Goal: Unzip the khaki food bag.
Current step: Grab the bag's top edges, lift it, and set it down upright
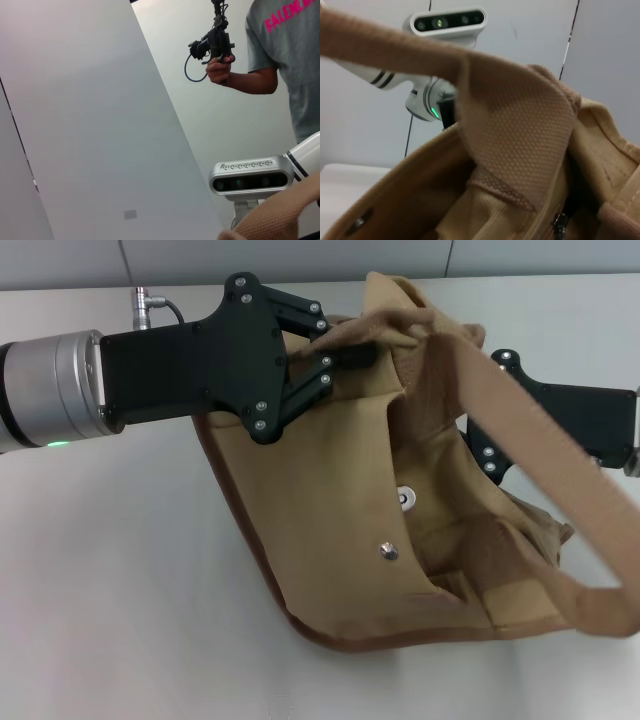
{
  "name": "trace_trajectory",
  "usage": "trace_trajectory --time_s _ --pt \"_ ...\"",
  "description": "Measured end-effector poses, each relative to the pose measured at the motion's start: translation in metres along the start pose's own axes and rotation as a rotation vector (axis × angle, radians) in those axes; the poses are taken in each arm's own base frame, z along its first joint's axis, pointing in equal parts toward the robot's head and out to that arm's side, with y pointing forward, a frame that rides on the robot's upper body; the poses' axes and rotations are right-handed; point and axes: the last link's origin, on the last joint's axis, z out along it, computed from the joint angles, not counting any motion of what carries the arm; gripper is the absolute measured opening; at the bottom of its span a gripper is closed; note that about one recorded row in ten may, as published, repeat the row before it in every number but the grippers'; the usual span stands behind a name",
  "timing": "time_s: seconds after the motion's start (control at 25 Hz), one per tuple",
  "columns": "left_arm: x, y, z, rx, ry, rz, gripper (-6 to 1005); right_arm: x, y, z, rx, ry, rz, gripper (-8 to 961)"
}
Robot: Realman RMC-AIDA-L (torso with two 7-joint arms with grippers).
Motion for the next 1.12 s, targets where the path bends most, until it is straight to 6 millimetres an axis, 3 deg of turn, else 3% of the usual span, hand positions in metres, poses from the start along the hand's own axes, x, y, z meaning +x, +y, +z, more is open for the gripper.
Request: trace_trajectory --time_s 0.32,0.6,0.96,1.12 --pt "0.0 0.001 0.001 -0.006 0.0 -0.002 68 0.003 0.0 0.002 0.02 0.006 0.011 -2" --pt "-0.001 -0.002 -0.003 0.049 0.007 -0.004 68 0.007 0.013 -0.014 -0.007 -0.001 0.027 -2" --pt "-0.002 -0.005 -0.005 0.086 0.006 -0.005 69 0.023 0.042 -0.082 0.055 0.025 0.106 -3" --pt "-0.002 -0.006 -0.004 0.089 0.003 -0.003 69 0.031 0.056 -0.101 0.068 0.054 0.146 -3"
